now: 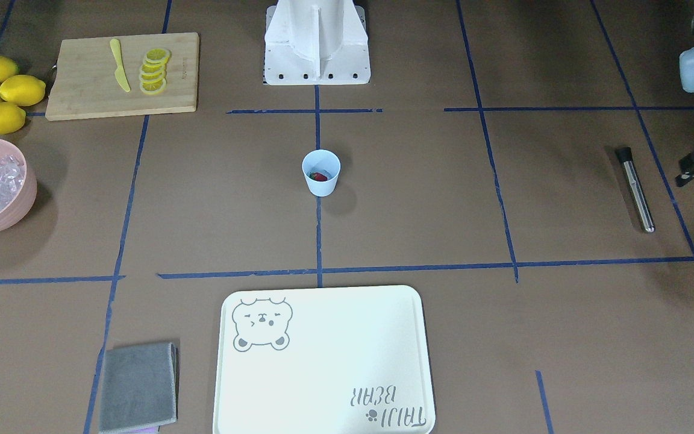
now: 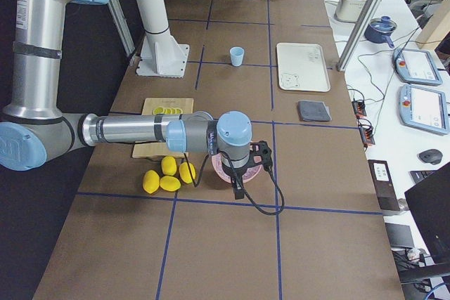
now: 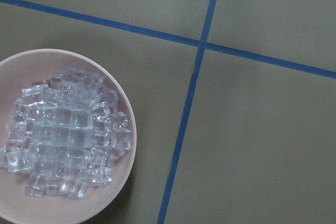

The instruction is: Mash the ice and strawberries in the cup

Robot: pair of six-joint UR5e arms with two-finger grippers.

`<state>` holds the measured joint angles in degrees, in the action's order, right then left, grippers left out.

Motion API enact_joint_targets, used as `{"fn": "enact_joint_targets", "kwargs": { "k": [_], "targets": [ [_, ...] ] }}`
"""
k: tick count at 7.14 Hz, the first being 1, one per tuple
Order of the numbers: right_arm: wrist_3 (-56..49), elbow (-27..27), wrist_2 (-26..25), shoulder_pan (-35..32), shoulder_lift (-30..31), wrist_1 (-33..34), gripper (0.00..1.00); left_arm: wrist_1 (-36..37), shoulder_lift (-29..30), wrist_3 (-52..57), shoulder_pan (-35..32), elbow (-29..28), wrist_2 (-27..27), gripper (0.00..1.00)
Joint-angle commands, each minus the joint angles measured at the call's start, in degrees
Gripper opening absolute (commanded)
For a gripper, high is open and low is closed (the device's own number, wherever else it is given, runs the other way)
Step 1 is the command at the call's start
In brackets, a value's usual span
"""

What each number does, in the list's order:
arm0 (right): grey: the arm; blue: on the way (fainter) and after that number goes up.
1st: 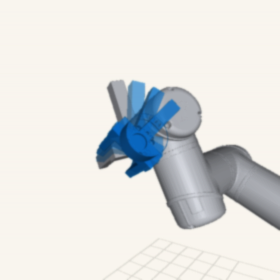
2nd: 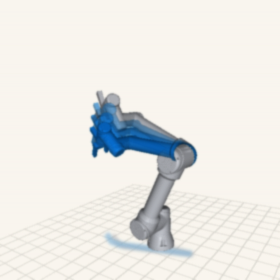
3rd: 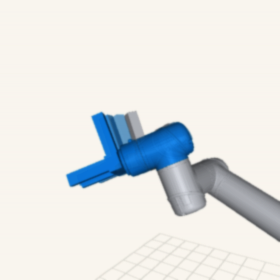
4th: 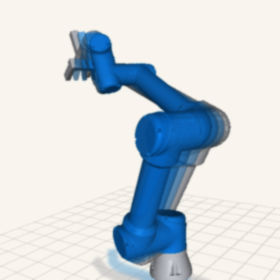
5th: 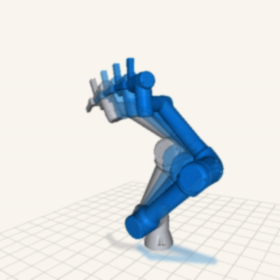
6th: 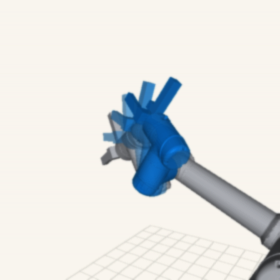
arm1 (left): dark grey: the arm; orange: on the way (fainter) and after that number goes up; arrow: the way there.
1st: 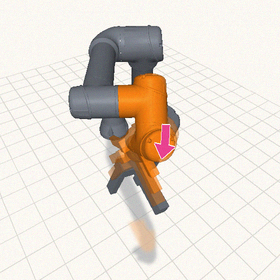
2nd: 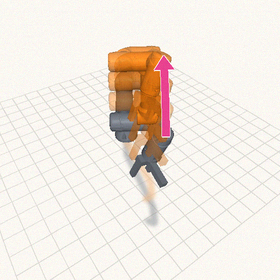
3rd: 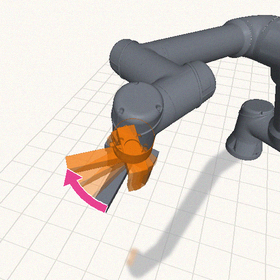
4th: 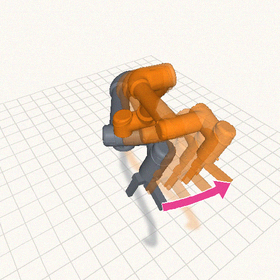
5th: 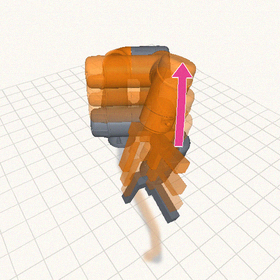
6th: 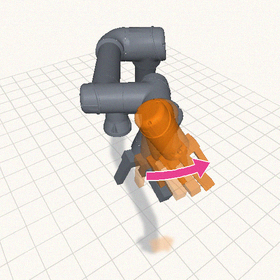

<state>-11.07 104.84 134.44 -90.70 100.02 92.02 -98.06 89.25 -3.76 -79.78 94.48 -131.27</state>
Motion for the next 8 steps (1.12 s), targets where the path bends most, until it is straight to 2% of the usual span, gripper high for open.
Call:
{"fn": "enact_joint_targets", "kwargs": {
  "k": [1, 3, 8],
  "targets": [
    [0.0, 0.1, -0.1, 0.0, 0.0, 0.0, 0.99, 15.5, -0.4, 12.8, -11.5, 3.9, -0.7, 1.00],
    [0.0, 0.1, -0.1, 0.0, 0.0, 0.0, 0.99, 15.4, -1.4, 13.0, -15.4, 3.0, -8.0, 1.00],
    [0.0, -0.1, -0.1, 0.0, -0.1, 0.0, 0.99, 15.3, -0.9, 12.5, -15.3, 2.9, -7.6, 1.00]
  ]
}}
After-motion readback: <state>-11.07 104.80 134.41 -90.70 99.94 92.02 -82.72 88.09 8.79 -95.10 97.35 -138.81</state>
